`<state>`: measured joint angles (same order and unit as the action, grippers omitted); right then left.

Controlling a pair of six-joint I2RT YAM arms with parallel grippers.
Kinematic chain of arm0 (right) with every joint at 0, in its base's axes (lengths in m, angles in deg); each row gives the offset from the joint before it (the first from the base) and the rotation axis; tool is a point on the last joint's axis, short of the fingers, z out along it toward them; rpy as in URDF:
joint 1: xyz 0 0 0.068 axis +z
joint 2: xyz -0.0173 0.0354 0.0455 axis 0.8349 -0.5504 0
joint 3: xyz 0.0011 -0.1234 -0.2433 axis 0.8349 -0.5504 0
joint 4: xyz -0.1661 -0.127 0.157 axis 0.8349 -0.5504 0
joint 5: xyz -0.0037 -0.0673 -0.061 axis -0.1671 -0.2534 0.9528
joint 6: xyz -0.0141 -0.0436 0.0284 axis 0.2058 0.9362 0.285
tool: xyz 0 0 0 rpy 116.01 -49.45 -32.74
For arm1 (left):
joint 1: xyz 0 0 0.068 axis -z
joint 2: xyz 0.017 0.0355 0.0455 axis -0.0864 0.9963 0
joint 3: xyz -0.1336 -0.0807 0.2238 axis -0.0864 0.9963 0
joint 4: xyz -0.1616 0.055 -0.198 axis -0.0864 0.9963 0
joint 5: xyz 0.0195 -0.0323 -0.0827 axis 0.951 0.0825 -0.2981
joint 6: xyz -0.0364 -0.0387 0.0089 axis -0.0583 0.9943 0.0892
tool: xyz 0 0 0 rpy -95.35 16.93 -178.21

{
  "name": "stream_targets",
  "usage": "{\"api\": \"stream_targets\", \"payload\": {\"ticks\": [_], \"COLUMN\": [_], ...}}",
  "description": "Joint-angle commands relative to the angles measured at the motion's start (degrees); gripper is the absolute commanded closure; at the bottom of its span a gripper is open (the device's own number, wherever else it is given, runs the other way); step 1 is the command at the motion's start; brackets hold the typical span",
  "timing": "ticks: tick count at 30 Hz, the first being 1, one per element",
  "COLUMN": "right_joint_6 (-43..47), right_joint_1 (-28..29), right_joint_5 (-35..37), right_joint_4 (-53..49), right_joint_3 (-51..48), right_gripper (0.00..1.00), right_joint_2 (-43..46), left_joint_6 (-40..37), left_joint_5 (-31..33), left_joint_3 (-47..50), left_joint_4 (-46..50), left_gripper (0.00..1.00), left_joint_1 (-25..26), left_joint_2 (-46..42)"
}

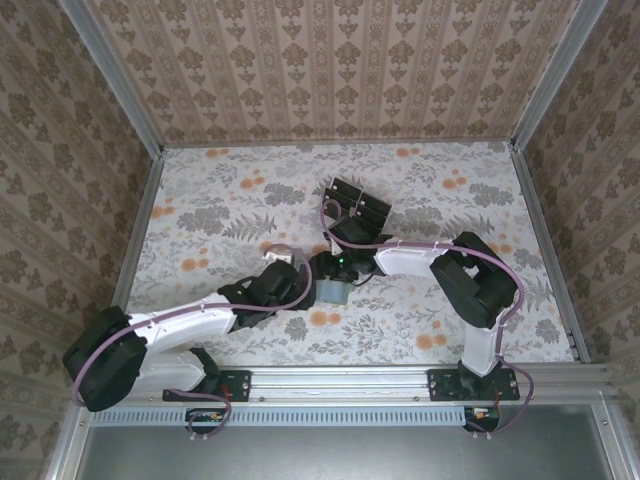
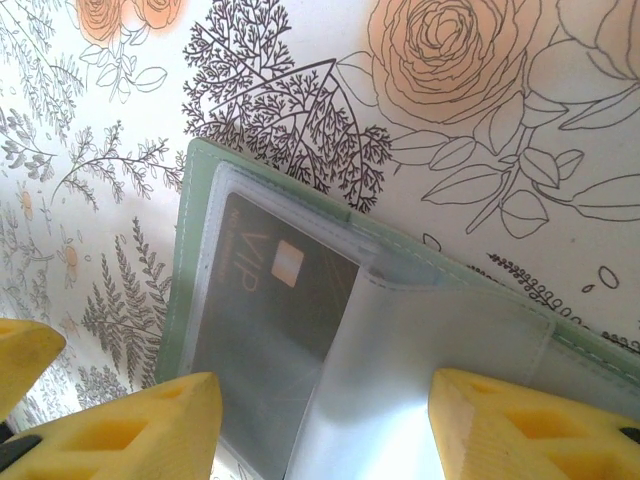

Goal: Put the credit cards into the card holder
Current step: Flip over the card slot on the card holder.

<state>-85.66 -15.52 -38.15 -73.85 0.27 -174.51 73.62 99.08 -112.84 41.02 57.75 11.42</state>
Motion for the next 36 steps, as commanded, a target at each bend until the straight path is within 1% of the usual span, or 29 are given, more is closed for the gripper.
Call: {"api": "stream_targets", "payload": {"ticks": [1,12,22,31,36], "right_joint_6": [-1.19,-1.77,-1.9,-2.51,-3.72], "right_joint_1": [-0.04,-0.04,-0.12,-0.56,-1.09], "right_joint_5": [-0.57,-1.19,-1.71,-0.99,1.04], "right_joint_4": [-2.54,-1.79,-1.95,-3.07,-2.65], "right_joint_3": [-0.19,-0.37,-0.28,0.57,-1.51], "right_gripper": [0.4,0.4,0.4,0.39,0.38], "right_joint_2": [-2.55,-2.96,-1.69,2.55,6.91], "left_joint_6": [-1.71,-2.91,-2.4,-0.21,0.53], "left_joint_5": [0.99,2.61,6.87,9.03,9.29], "left_joint_3": [-0.49,-2.99,-5.51,-4.93,-4.57], "left_joint_4": [-2.94,-4.92,-1.02,0.22,0.2], "left_gripper": [0.0,0.0,0.0,0.0,0.0], "left_joint_1": [0.92,2.48,3.23,3.98,4.2], "left_joint_2": [1.92,8.04,13.82,16.67,16.51]}}
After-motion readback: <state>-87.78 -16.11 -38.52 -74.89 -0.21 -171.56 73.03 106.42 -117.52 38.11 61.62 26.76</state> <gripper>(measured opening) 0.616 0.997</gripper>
